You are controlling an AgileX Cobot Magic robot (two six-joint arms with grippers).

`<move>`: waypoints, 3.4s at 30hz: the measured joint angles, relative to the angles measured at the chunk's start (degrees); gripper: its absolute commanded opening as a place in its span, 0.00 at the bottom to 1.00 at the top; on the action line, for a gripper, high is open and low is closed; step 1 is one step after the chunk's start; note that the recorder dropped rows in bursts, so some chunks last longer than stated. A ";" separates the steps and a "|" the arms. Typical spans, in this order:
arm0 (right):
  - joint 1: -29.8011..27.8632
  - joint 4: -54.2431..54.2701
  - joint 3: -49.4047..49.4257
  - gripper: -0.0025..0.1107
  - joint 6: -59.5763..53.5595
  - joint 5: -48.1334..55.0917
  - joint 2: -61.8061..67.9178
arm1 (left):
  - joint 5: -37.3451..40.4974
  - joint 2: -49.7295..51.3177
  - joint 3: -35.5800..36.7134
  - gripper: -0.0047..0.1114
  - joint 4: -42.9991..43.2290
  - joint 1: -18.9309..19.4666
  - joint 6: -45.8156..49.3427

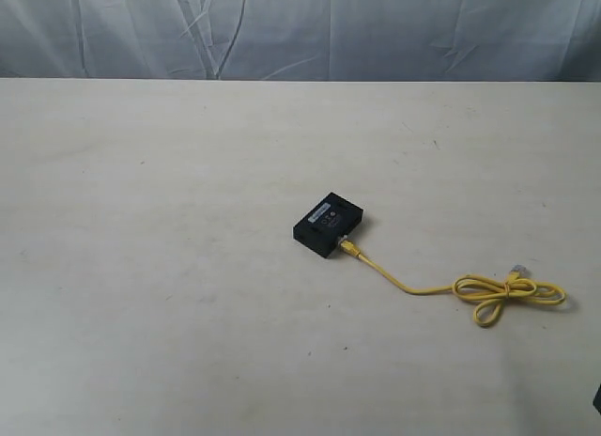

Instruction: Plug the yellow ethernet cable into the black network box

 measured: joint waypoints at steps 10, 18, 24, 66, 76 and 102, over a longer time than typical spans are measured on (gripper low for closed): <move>0.00 0.00 0.00 0.02 0.00 0.00 0.00 | 0.00 -2.74 0.11 0.04 1.88 0.00 0.57; 0.00 0.00 0.00 0.02 0.00 -0.10 0.00 | -2.08 -18.17 13.40 0.04 3.79 4.06 1.06; 0.00 0.00 0.00 0.02 0.00 -0.21 0.00 | -11.34 -30.49 29.38 0.04 6.39 5.43 1.17; 0.00 1.54 0.20 0.02 0.00 -0.46 0.00 | -12.65 -37.42 39.03 0.04 17.96 5.65 -29.66; -2.99 2.36 0.23 0.02 0.00 -0.46 0.00 | -12.65 -37.42 39.03 0.04 17.96 5.65 -29.66; -3.93 2.49 0.23 0.02 0.00 -0.46 0.00 | -12.65 -37.42 39.03 0.04 17.96 5.65 -29.66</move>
